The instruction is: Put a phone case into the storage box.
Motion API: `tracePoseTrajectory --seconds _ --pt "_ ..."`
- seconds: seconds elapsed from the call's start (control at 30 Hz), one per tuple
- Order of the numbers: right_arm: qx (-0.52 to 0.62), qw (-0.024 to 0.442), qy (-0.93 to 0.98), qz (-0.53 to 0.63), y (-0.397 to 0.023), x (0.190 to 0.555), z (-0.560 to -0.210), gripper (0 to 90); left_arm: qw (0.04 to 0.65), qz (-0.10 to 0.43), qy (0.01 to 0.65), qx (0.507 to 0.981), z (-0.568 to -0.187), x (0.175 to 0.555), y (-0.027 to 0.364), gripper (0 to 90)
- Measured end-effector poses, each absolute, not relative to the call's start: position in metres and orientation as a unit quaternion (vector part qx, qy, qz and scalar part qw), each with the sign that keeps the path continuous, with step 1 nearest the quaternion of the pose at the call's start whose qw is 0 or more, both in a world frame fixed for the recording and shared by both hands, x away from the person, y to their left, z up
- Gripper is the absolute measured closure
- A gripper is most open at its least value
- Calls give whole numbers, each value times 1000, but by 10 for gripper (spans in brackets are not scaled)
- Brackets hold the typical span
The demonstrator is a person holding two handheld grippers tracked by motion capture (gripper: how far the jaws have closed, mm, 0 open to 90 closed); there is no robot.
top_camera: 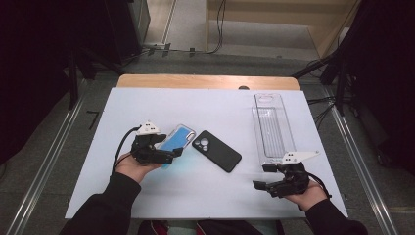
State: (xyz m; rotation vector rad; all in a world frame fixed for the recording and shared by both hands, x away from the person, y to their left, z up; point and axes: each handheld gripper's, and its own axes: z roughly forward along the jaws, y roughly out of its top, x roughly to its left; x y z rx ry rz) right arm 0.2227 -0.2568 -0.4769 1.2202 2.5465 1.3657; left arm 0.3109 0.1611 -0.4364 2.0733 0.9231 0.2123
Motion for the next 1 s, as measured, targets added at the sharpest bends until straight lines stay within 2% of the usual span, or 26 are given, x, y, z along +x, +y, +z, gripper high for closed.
tracePoseTrajectory --seconds 0.37,0.7,1.0 --pt "392 0 809 438 -252 221 -473 186 427 91 368 821 -438 284 154 167" --pt "403 1 793 457 -244 221 -462 187 459 147 370 794 -439 274 148 166" --pt "412 6 782 468 -232 224 -453 187 484 163 377 773 -444 271 138 166"
